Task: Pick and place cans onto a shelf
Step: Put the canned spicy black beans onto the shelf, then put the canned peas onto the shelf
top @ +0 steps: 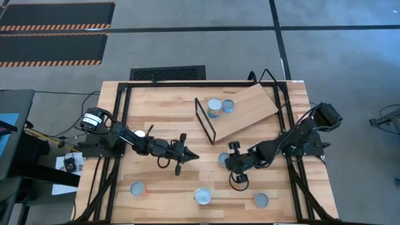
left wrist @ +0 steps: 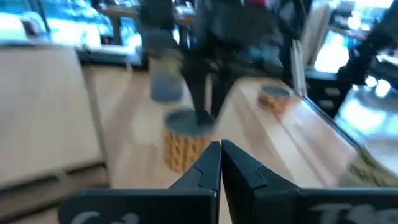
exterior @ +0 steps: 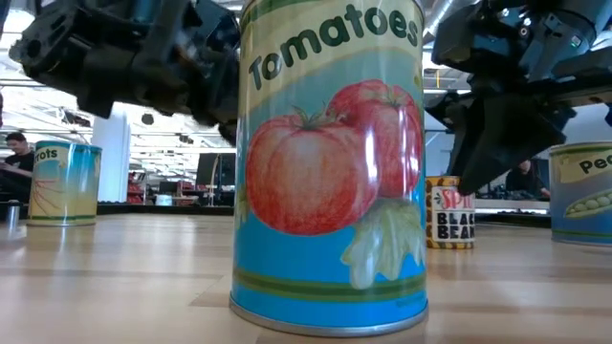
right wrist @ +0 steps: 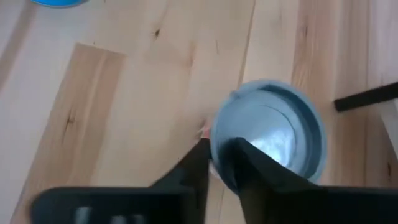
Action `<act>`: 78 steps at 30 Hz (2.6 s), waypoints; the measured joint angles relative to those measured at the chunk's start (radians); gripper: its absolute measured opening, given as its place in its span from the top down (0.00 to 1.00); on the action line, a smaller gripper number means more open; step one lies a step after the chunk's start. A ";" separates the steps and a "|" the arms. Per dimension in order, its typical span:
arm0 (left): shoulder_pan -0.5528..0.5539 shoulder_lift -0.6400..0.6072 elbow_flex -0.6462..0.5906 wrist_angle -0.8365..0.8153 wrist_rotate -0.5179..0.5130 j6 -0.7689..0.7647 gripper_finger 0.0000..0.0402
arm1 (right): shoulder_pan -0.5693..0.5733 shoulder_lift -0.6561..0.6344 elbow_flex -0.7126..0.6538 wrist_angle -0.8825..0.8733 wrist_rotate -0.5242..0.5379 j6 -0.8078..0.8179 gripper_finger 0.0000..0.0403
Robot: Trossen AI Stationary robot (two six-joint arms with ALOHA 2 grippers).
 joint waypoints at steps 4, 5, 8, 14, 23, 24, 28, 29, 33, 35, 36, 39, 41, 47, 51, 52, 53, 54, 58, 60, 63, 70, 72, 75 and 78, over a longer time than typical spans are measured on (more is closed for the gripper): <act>0.066 -0.062 0.000 -0.007 0.028 0.052 1.00 | -0.020 -0.043 -0.005 -0.031 -0.021 -0.019 0.97; 0.083 -0.079 0.000 -0.020 0.037 0.065 1.00 | -0.028 -0.066 -0.009 -0.047 -0.030 -0.020 0.97; 0.136 -0.134 0.000 -0.077 0.073 0.091 1.00 | -0.073 -0.158 0.011 -0.122 -0.053 -0.005 0.96; 0.231 -0.196 0.000 -0.160 0.117 0.118 1.00 | -0.251 -0.331 0.124 -0.402 -0.042 -0.021 0.98; 0.347 -0.197 0.000 -0.168 0.195 0.118 1.00 | -0.784 -0.352 0.152 -0.512 -0.041 -0.227 0.99; 0.361 -0.197 0.000 -0.174 0.208 0.118 1.00 | -0.834 -0.332 0.152 -0.489 -0.059 -0.247 0.98; 0.407 -0.197 0.000 -0.205 0.244 0.109 1.00 | -0.974 -0.258 0.153 -0.390 -0.146 -0.273 0.98; 0.415 -0.197 0.000 -0.212 0.245 0.105 1.00 | -0.992 -0.237 0.153 -0.373 -0.152 -0.273 0.98; 0.438 -0.197 0.000 -0.233 0.245 0.104 1.00 | -1.029 -0.164 0.153 -0.318 -0.157 -0.276 0.98; 0.445 -0.197 0.000 -0.242 0.246 0.110 1.00 | -1.036 -0.134 0.152 -0.299 -0.158 -0.276 0.98; 0.447 -0.197 0.000 -0.245 0.246 0.113 1.00 | -1.037 -0.122 0.153 -0.279 -0.156 -0.273 0.98; 0.450 -0.197 0.000 -0.245 0.246 0.115 1.00 | -1.041 -0.099 0.155 -0.248 -0.142 -0.253 0.97; 0.450 -0.197 0.000 -0.244 0.246 0.115 1.00 | -1.044 -0.093 0.155 -0.240 -0.140 -0.251 0.96; 0.450 -0.197 0.000 -0.245 0.246 0.102 1.00 | -1.043 -0.106 0.153 -0.250 -0.141 -0.203 0.86; 0.450 -0.197 0.000 -0.258 0.246 0.101 1.00 | -1.041 -0.152 0.151 -0.259 -0.142 -0.195 0.78; 0.450 -0.197 0.000 -0.263 0.246 0.099 1.00 | -1.041 -0.167 0.151 -0.259 -0.142 -0.193 0.76; 0.450 -0.197 0.000 -0.265 0.245 0.093 1.00 | -1.041 -0.183 0.151 -0.261 -0.142 -0.193 0.74; 0.450 -0.197 0.000 -0.265 0.246 0.091 1.00 | -1.041 -0.202 0.151 -0.267 -0.141 -0.193 0.72; 0.440 -0.197 0.000 -0.265 0.254 0.093 1.00 | -1.015 -0.299 0.152 -0.311 -0.141 -0.193 0.69; 0.432 -0.197 0.000 -0.261 0.261 0.092 1.00 | -0.974 -0.355 0.152 -0.368 -0.144 -0.186 0.71; 0.416 -0.197 0.000 -0.259 0.261 0.093 1.00 | -0.869 -0.427 0.121 -0.404 -0.153 -0.137 0.81; 0.397 -0.197 0.000 -0.247 0.261 0.118 1.00 | -0.519 -0.567 0.001 -0.455 -0.176 0.129 0.94; 0.397 -0.197 0.000 -0.248 0.261 0.118 1.00 | -0.397 -0.582 0.007 -0.507 -0.129 0.222 0.92; 0.397 -0.197 0.000 -0.259 0.261 0.124 1.00 | -0.233 -0.576 0.030 -0.601 -0.059 0.386 0.91; 0.397 -0.197 0.000 -0.259 0.261 0.126 1.00 | -0.098 -0.549 0.055 -0.666 -0.004 0.554 0.88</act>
